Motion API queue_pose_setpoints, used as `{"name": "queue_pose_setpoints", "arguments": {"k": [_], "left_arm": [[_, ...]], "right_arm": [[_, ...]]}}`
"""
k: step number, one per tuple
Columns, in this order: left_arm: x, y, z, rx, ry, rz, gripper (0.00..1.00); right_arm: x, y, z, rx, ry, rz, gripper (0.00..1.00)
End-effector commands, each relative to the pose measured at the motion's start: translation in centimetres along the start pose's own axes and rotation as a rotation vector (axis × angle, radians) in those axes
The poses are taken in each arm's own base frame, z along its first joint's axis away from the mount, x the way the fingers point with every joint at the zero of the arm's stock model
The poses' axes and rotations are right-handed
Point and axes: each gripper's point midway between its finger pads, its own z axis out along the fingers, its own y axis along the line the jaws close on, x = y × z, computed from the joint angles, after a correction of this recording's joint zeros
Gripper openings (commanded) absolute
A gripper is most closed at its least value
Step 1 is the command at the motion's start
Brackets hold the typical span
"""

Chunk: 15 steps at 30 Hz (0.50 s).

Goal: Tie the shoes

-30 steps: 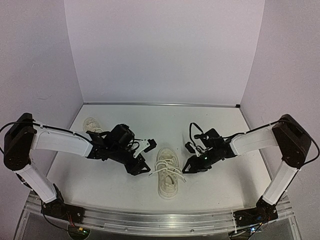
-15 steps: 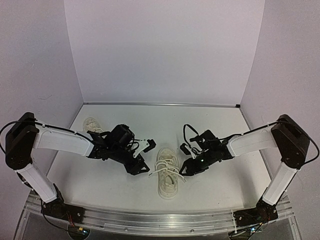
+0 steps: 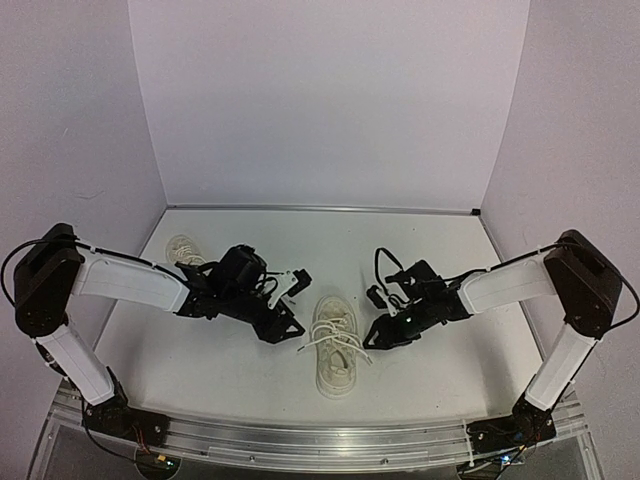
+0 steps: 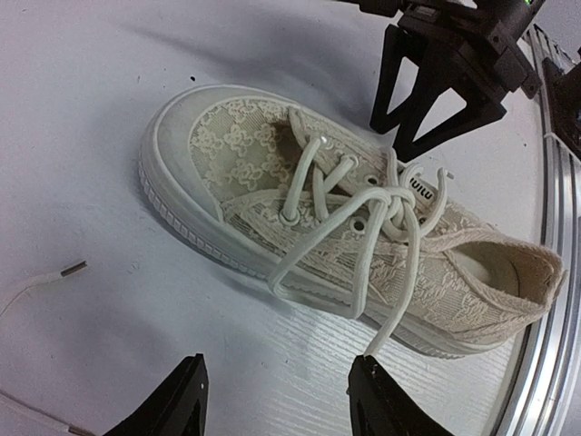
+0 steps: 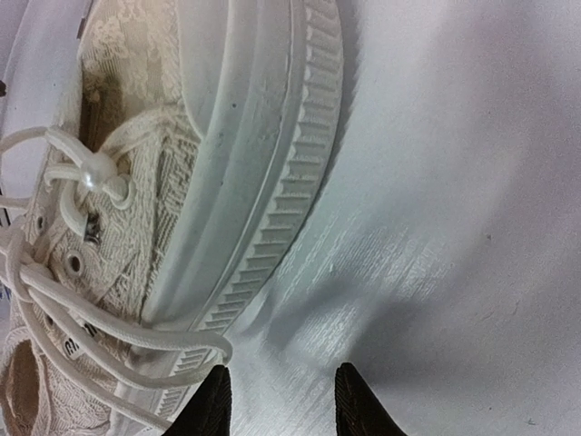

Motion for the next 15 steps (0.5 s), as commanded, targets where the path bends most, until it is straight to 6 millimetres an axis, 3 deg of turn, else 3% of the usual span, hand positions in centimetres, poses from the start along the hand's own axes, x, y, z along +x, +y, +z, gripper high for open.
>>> {"name": "queue_pose_setpoints", "arguments": {"k": [1,15], "left_arm": [[-1.6,0.4,-0.1,0.022,-0.079,-0.021,0.54],[-1.7,0.7,2.4,0.078,-0.056,-0.025,0.54]], "right_arm": [[-1.4,1.3,-1.0,-0.047,-0.063,-0.039,0.36],[-1.7,2.6,0.3,-0.138,-0.029,-0.065,0.35]]}}
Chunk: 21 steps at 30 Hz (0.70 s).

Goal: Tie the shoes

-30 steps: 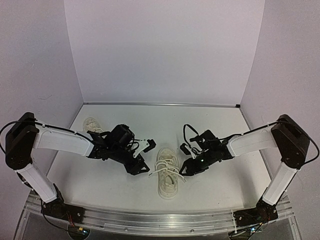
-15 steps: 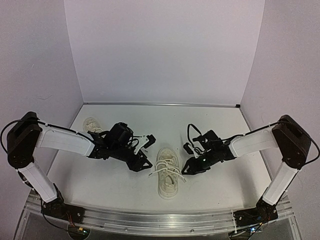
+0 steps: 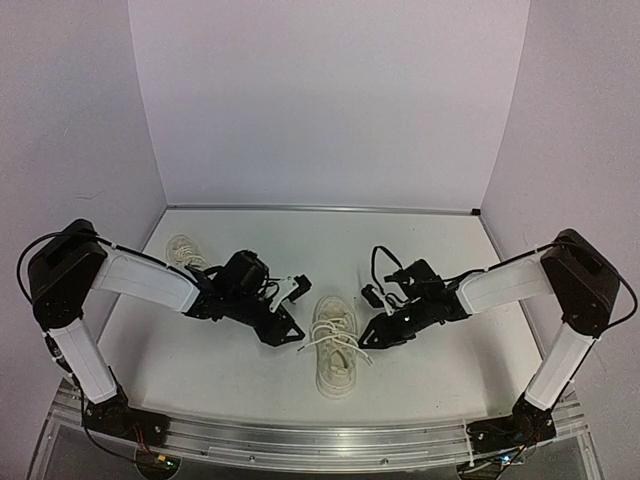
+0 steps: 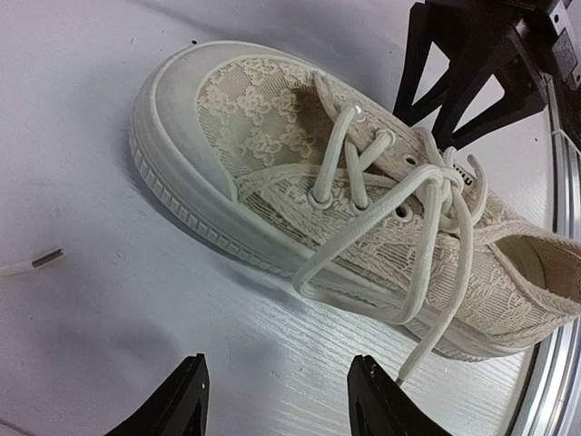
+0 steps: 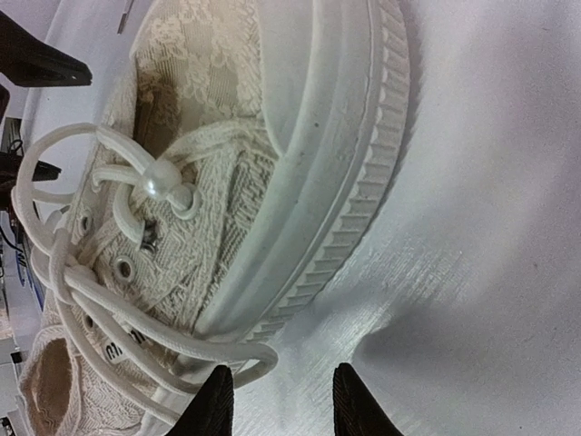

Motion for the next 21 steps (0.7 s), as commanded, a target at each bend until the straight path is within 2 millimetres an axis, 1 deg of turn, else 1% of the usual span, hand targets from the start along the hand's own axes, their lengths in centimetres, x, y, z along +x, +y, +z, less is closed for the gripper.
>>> {"name": "queue_pose_setpoints", "arguments": {"k": [1,7,12,15,19,21], "left_arm": [[-3.4,-0.5,0.6,0.048,-0.082,0.024,0.54],[-3.7,-0.9,1.9,0.102,-0.076,0.027,0.57],[-4.0,-1.3,2.5,0.136,-0.083,0.032,0.58],[-3.8,-1.4,2.8,0.151,-0.084,0.031,0.55],[-3.5,-1.8,2.9,0.177,-0.086,0.030,0.50],[-3.5,-2.0,2.8,0.183,-0.093,0.031,0.43]], "right_arm": [[-1.3,1.1,0.2,-0.051,-0.021,-0.040,0.34],[-1.3,1.4,0.1,-0.066,-0.020,-0.041,0.27],[-1.3,1.4,0.3,-0.072,-0.015,-0.037,0.18],[-1.4,1.5,0.2,-0.075,-0.016,-0.037,0.13],[-1.5,1.7,0.0,-0.078,-0.022,-0.037,0.03],[-1.6,1.8,-0.2,-0.076,-0.027,-0.035,0.00]]}}
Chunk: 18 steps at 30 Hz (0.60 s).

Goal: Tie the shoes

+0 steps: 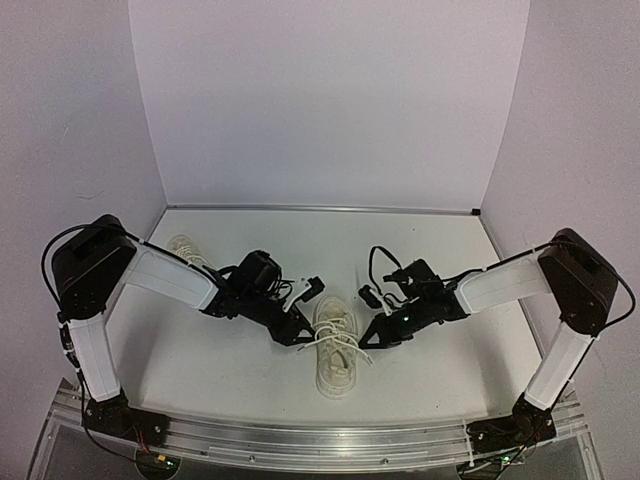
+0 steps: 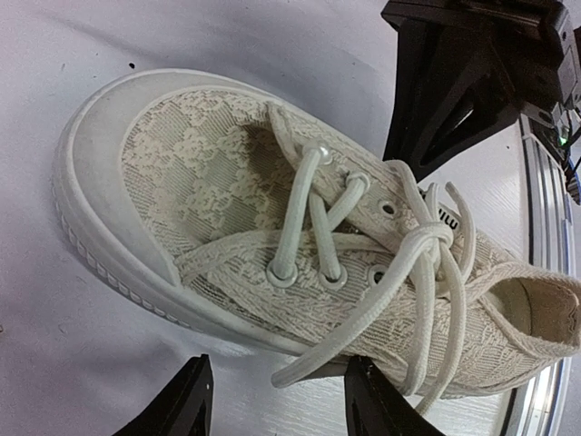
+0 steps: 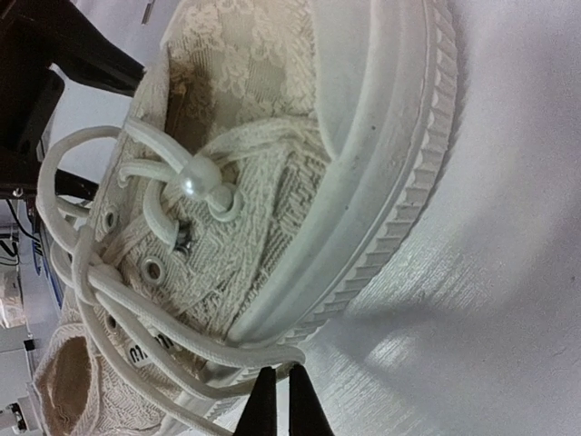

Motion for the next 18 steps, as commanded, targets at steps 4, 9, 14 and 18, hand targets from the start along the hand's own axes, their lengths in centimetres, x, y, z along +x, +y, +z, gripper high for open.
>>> {"name": "queue_pose_setpoints", "arguments": {"k": [4,9,14,18], "left_arm": [[-2.6,-0.9,-0.8,0.033,-0.086,0.030,0.22],[-2.2,-0.5,-1.9,-0.025,-0.073,0.018,0.01],[-1.2,1.0,-2.5,-0.116,-0.023,-0.014,0.00],[-0.7,2.3,-3.0,-0.186,-0.002,-0.045,0.00]], "right_arm": [[-1.7,0.8,-0.8,-0.002,-0.051,-0.024,0.00],[-1.5,0.1,-1.4,0.057,-0.055,-0.003,0.00],[-1.2,-1.0,-2.1,0.133,-0.061,0.023,0.00],[-1.0,-2.0,-2.5,0.185,-0.062,0.043,0.00]]}}
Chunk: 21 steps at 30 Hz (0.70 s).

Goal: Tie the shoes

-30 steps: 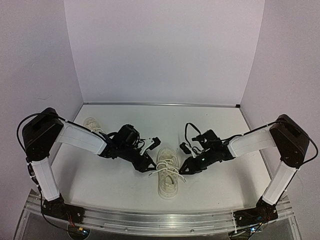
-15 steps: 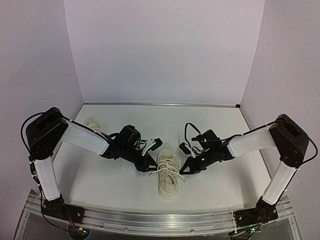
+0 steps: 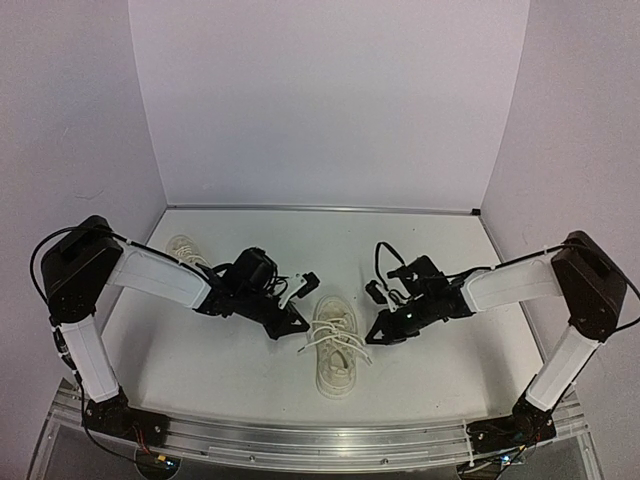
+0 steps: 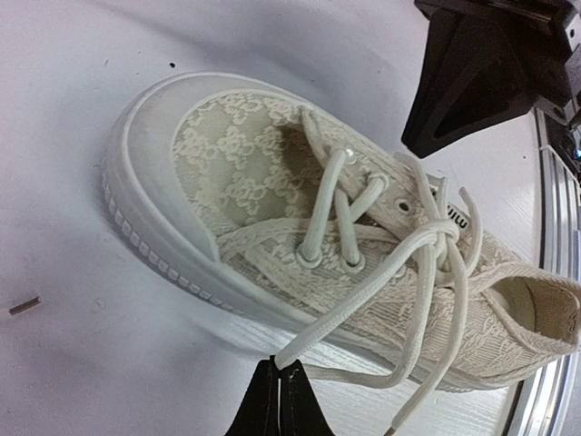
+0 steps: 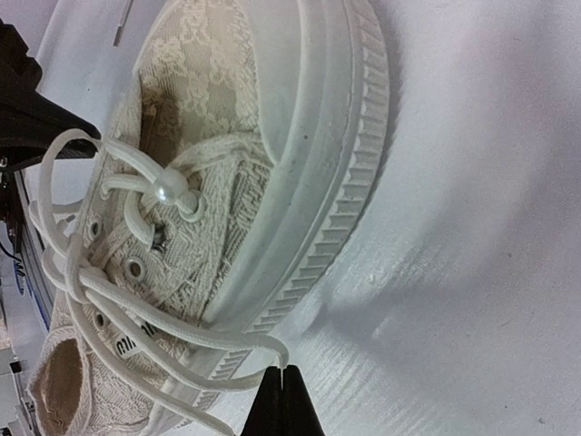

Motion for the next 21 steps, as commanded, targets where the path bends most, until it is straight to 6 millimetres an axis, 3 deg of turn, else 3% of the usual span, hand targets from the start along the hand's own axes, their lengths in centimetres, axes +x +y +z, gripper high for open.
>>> {"name": "queue_pose_setpoints", "arguments": {"k": [1,7,11,16,21], "left_arm": [[-0.5,1.9,-1.5,-0.116,0.004,-0.028,0.00],[0.3,2.8,-1.9,-0.175,0.059,-0.047,0.00],[0.2,2.6,-1.9,-0.164,0.053,-0.046,0.00],[0.0,2.3,-1.5,-0.134,0.053,-0.046,0.00],[0.1,2.3,-1.3,-0.130,0.055,-0.043,0.00]], "right_arm": [[-0.5,-1.3,-1.0,0.088,-0.025,0.022,0.00],[-0.3,-2.1,-1.6,0.129,-0.033,0.038,0.00],[-0.5,-0.6,-1.6,0.052,-0.022,0.020,0.01],[-1.8,1.1,-2.8,-0.044,-0.057,0.023,0.36],[-2.5,1.1,-3.6,-0.067,-0.077,0.051,0.38]]}}
